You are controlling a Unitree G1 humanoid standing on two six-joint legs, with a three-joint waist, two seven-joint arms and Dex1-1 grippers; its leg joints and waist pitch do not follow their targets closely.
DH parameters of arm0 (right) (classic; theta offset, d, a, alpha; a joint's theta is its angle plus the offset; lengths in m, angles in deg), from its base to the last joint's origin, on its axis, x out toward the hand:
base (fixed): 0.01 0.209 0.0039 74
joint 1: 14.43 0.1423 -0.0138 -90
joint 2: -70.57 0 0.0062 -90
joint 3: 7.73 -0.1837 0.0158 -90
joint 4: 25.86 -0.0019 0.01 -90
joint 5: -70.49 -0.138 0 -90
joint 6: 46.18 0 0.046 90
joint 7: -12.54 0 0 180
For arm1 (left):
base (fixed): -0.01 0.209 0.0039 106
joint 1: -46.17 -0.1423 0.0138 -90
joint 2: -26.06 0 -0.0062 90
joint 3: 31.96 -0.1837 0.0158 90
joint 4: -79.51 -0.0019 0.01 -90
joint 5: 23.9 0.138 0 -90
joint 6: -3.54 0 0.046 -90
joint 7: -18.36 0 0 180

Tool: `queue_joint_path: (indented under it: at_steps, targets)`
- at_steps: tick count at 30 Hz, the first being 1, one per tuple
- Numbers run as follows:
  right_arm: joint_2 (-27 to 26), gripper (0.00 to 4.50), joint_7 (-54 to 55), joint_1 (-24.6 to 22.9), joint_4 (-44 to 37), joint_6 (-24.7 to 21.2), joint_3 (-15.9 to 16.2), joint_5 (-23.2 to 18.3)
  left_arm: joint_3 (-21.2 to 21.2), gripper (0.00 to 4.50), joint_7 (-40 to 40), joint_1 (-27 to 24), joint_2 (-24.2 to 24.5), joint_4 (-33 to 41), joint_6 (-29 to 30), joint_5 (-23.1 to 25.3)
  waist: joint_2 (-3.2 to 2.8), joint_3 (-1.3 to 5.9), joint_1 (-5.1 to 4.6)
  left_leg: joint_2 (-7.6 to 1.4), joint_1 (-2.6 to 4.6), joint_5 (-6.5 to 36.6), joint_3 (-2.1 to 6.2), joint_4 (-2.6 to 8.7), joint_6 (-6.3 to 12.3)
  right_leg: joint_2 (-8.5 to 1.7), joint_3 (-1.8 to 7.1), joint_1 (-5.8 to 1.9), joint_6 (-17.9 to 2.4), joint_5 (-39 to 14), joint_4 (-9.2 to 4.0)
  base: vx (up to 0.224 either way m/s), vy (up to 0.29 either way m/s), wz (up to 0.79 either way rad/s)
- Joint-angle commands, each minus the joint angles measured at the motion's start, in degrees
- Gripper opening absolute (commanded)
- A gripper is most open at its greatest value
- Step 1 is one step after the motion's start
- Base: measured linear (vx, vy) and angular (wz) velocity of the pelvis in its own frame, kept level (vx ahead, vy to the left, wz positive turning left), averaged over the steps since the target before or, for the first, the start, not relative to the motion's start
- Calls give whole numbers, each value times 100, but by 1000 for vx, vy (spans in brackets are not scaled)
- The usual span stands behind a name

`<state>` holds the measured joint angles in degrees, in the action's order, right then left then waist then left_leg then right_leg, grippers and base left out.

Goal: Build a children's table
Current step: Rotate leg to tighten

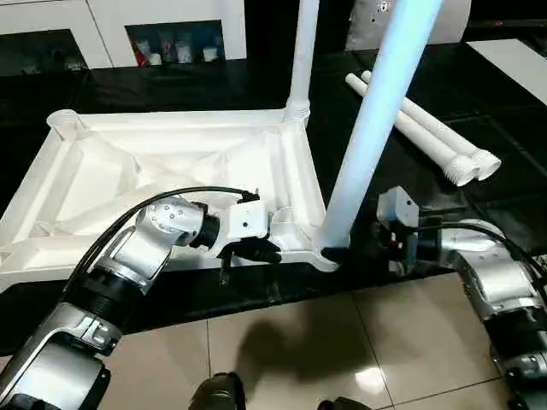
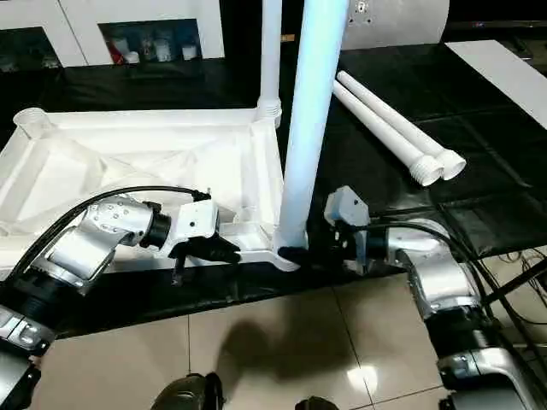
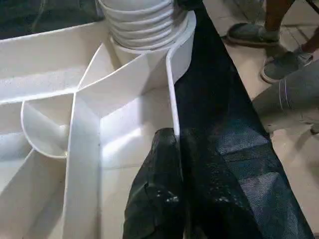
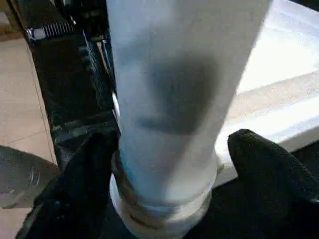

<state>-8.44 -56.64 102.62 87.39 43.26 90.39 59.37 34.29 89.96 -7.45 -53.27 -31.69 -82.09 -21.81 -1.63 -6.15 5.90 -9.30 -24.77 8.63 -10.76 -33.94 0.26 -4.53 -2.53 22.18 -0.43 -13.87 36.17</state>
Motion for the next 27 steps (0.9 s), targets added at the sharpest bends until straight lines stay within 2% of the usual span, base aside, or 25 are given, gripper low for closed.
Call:
queue_joint_path:
  at_steps: [1, 5, 10, 14, 16, 17, 19, 20, 21, 22, 23, 25, 27]
  targets:
    - [-31, 347, -55, 80, 73, 61, 54, -1, -320, 0, 319, -28, -29, 29, -155, 106, 33, 449, -37, -438, 275, 671, 154, 358, 680, -453, 207, -191, -1787, 624, -310, 0, 0, 0]
    - [-45, 302, -179, 113, 170, 62, 85, -30, -310, 0, 296, -43, -28, 30, -165, 115, 40, 457, -34, -435, 272, 615, 149, 349, 688, -447, 208, -193, -1790, 683, -298, 0, 0, 0]
    - [-61, 272, -282, 51, 132, -43, 83, -120, -268, 0, 269, -109, -36, 71, -99, 65, 48, 473, -26, -435, 274, 545, 147, 338, 717, -443, 206, -197, -1779, 718, -288, 0, 0, 0]
    - [-202, 266, -137, -87, -30, -553, 19, -324, -122, 0, 100, -256, -101, 272, 217, -79, 27, 477, -15, -439, 271, 468, 150, 334, 752, -432, 201, -197, -1818, 825, -272, 0, 0, 0]
    - [-381, 266, 334, -134, -72, -825, 18, -223, 13, 0, -237, -332, -217, 424, 534, -110, 36, 469, -33, -433, 257, 518, 153, 345, 738, -438, 197, -194, -1816, 744, -278, 0, 0, 0]
    - [-501, 265, 691, -116, -22, -976, 13, -106, 111, 0, -490, -360, -320, 485, 722, -120, 6, 462, -40, -436, 264, 562, 155, 352, 711, -440, 200, -183, -1825, 685, -276, 0, 0, 0]
    - [-738, 264, 1313, -48, 144, -1100, -35, 78, 270, 0, -911, -402, -536, 596, 1037, -155, 13, 394, -99, -433, 267, 947, 161, 422, 520, -434, 209, -153, -1821, 113, -350, 0, 0, 0]
    - [-995, 264, 1859, 53, 351, -1143, -126, 171, 434, 0, -1346, -437, -787, 684, 1350, -192, 2, 371, -115, -438, 300, 1386, 167, 452, 265, -476, 234, -160, -1742, -549, -412, 0, 0, 0]
    - [-1039, 264, 1950, 75, 392, -1144, -146, 181, 457, 0, -1413, -442, -830, 699, 1400, -198, 29, 325, -159, -425, 307, 1773, 177, 495, 22, -480, 253, -145, -1615, -1231, -485, 0, 0, 0]
    - [-1157, 264, 2189, 131, 498, -1145, -197, 205, 520, 0, -1590, -455, -943, 737, 1529, -214, 36, 332, -185, -423, 310, 1942, 197, 516, -161, -494, 266, -155, -1460, -1578, -502, 0, 0, 0]
    - [-1401, 264, 2732, 284, 746, -1214, -324, 230, 667, 0, -2021, -461, -1223, 791, 1817, -216, 33, 339, -225, -419, 296, 1983, 212, 541, -270, -477, 251, -151, -1367, -1598, -496, 0, 0, 0]
    - [-1703, 264, 3454, 526, 1091, -1324, -532, 208, 818, 0, -2597, -416, -1600, 808, 2106, -155, 33, 339, -318, -415, 302, 2027, 203, 555, -334, -458, 248, -125, -1359, -1460, -492, 0, 0, 0]
    - [-1792, 264, 3688, 606, 1194, -1362, -608, 195, 859, 0, -2801, -394, -1724, 812, 2190, -113, 40, 350, -341, -408, 309, 1980, 187, 542, -273, -464, 254, -114, -1308, -1293, -531, 0, 0, 0]
